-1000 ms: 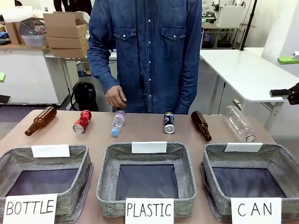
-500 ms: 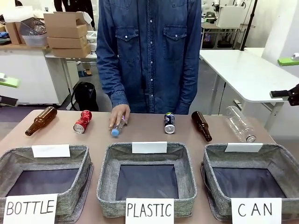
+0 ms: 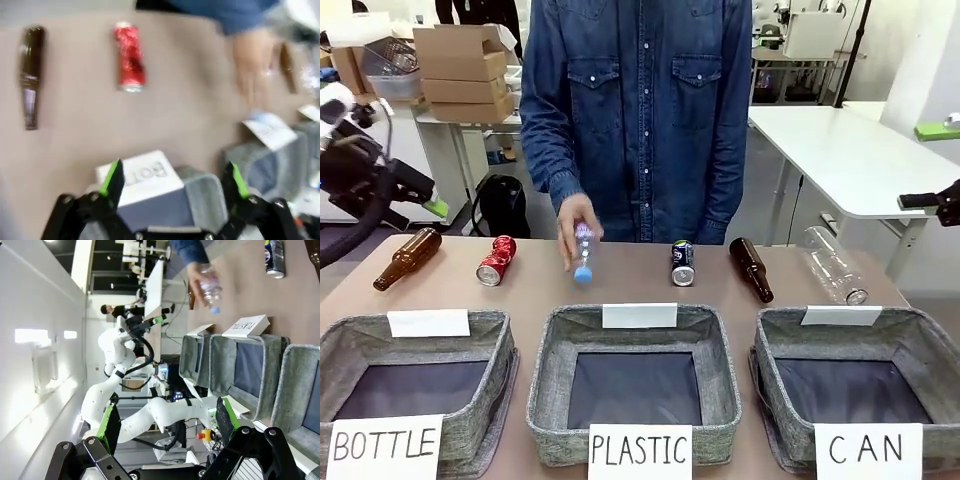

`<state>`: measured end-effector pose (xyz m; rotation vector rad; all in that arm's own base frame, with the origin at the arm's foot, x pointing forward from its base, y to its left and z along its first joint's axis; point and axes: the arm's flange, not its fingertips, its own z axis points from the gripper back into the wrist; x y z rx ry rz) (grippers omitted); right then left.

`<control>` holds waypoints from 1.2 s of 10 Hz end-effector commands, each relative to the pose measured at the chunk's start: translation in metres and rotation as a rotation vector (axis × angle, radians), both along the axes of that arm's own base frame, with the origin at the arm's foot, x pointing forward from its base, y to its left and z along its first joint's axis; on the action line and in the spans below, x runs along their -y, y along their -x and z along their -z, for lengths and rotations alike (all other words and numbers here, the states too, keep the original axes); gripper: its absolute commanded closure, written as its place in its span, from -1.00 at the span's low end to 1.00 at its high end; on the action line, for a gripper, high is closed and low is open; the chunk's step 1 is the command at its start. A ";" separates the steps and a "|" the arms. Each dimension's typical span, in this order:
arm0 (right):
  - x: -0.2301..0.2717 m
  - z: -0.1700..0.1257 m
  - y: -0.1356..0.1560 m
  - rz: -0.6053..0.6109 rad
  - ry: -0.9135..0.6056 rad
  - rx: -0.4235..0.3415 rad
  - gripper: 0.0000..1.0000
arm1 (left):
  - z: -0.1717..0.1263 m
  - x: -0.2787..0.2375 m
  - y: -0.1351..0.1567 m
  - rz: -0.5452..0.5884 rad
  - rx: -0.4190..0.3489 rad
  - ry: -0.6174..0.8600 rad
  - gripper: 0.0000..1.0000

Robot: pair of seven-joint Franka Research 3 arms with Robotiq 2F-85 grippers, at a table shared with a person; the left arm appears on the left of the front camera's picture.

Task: Sort the can waste into the basket.
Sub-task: Pick up the can waste from the table and place it in the right Fabric basket.

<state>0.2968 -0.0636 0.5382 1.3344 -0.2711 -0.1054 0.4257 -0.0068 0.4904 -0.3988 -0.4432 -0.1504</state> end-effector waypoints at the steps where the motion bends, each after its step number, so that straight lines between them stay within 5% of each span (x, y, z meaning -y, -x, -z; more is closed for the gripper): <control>1: 0.000 -0.003 -0.003 -0.010 -0.009 0.030 -1.00 | -0.022 -0.027 0.004 0.112 -0.100 0.238 -1.00; 2: 0.000 -0.003 -0.003 -0.010 -0.009 0.030 -1.00 | -0.049 -0.063 0.036 0.321 -0.055 0.522 -1.00; 3: 0.000 -0.003 -0.003 -0.010 -0.009 0.030 -1.00 | -0.060 -0.100 0.063 0.360 0.010 0.630 -1.00; 4: 0.000 -0.003 -0.003 -0.010 -0.009 0.030 -1.00 | -0.059 -0.126 0.084 0.242 0.067 0.652 -1.00; 6: 0.000 -0.003 -0.003 -0.010 -0.009 0.030 -1.00 | -0.044 -0.140 0.107 0.248 0.078 0.688 -1.00; 12: 0.000 -0.003 -0.003 -0.010 -0.009 0.030 -1.00 | -0.042 -0.047 0.027 0.349 -0.084 0.532 -1.00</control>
